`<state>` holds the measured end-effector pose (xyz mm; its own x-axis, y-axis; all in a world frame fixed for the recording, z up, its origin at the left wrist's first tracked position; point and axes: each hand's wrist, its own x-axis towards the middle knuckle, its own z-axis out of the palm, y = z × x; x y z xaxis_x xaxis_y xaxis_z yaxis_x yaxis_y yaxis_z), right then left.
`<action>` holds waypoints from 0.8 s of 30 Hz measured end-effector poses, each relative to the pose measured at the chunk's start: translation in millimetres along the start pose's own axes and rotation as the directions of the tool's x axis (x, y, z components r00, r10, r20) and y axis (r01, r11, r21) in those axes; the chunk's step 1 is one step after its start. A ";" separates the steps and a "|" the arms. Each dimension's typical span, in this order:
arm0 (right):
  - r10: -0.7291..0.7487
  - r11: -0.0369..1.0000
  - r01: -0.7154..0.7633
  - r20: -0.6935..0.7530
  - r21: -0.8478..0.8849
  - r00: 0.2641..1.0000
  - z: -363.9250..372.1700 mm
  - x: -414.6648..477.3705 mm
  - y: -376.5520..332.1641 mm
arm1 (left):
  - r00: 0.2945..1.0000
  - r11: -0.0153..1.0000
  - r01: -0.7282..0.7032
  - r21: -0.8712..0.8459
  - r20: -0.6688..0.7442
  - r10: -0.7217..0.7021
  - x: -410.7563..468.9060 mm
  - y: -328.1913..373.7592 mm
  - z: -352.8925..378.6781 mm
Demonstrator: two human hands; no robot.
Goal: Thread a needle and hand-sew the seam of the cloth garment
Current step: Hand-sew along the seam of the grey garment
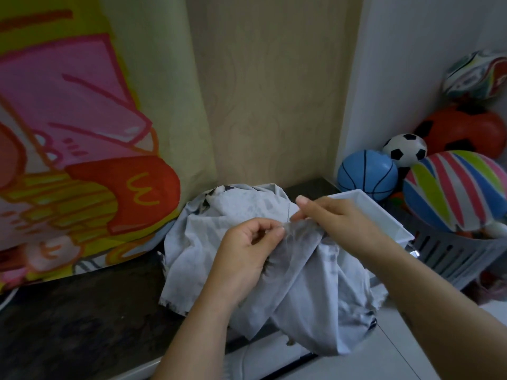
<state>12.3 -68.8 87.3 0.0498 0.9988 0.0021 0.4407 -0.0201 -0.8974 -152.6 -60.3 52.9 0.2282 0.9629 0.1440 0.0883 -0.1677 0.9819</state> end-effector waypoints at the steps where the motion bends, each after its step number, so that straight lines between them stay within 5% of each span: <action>1: 0.056 0.998 -0.058 0.053 0.034 0.997 -0.3 -0.2 -0.5 | 1.000 1.000 -0.003 0.005 0.027 0.003 -0.2 0.0 0.4; 4: 0.063 0.992 -0.079 0.152 0.098 0.986 3.3 -0.6 2.3 | 0.997 1.000 0.006 0.005 0.077 -0.006 -0.3 0.3 1.0; 7: 0.059 0.962 -0.083 0.101 0.259 0.993 1.9 2.7 4.3 | 0.995 1.000 0.028 -0.005 0.093 -0.028 0.6 -2.3 -0.6; 8: 0.085 0.904 -0.106 0.068 0.414 0.994 0.6 5.7 4.5 | 0.994 0.999 0.041 -0.007 0.099 -0.040 0.7 -2.9 -0.9; 10: 0.180 0.618 -0.144 0.040 0.773 0.983 -4.1 9.4 3.2 | 0.992 0.997 0.070 -0.019 0.111 -0.067 0.2 -3.6 -0.4; 12: 0.230 0.394 -0.082 -0.012 0.915 0.973 -9.4 11.5 3.1 | 0.989 0.994 0.093 -0.053 0.121 -0.086 -0.7 -2.7 -0.3; 13: 0.223 0.379 -0.030 -0.060 0.925 0.973 -11.0 12.6 4.7 | 0.988 0.993 0.098 -0.063 0.125 -0.090 -0.9 -2.4 -0.5; 16: 0.178 0.619 0.131 -0.300 0.775 0.937 -11.3 14.5 11.6 | 0.986 0.993 0.106 -0.042 0.134 -0.100 -0.2 -3.0 -2.4; 19: -0.008 0.938 0.195 -0.544 0.287 0.839 -9.3 14.0 20.2 | 0.985 0.993 0.115 -0.029 0.135 -0.110 0.3 -4.0 -3.1; 24: -0.125 0.975 0.201 -0.513 0.095 0.849 -2.6 13.5 22.6 | 0.985 0.993 0.118 -0.026 0.131 -0.114 0.1 -3.0 -1.5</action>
<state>25.3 -56.0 68.2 0.4474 0.8270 0.3403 0.3543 0.1855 -0.9166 -154.2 -59.4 50.1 0.3414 0.9398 0.0138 0.0892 -0.0470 0.9949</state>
